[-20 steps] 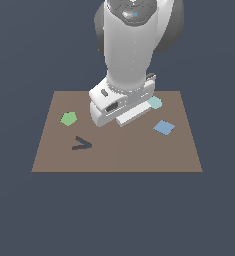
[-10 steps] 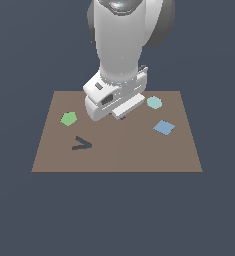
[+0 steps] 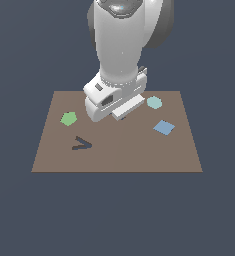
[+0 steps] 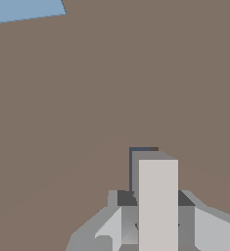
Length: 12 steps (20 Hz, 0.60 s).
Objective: Insert a designated object into the corresponding slot on a board.
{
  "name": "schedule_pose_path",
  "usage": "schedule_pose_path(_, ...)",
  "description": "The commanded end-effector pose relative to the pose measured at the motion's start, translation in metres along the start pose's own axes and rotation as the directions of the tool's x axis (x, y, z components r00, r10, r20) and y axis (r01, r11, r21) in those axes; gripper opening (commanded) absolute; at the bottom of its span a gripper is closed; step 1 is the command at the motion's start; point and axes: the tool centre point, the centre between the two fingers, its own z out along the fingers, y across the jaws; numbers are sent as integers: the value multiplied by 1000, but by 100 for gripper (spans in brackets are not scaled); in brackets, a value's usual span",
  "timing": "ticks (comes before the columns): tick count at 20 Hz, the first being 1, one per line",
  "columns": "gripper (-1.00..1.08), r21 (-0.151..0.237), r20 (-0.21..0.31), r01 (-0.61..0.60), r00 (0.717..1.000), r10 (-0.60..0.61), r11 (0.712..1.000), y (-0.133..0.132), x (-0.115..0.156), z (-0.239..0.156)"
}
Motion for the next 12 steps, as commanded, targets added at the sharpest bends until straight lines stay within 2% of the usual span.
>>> schedule_pose_path(1, -100, 0, 0, 0, 1000, 0, 1000, 0, 0, 5)
schedule_pose_path(3, -100, 0, 0, -1, 1000, 1, 1000, 0, 0, 7)
schedule_pose_path(4, 100, 0, 0, -1, 1000, 1, 1000, 0, 0, 7)
schedule_pose_path(12, 100, 0, 0, -1, 1000, 1, 1000, 0, 0, 7)
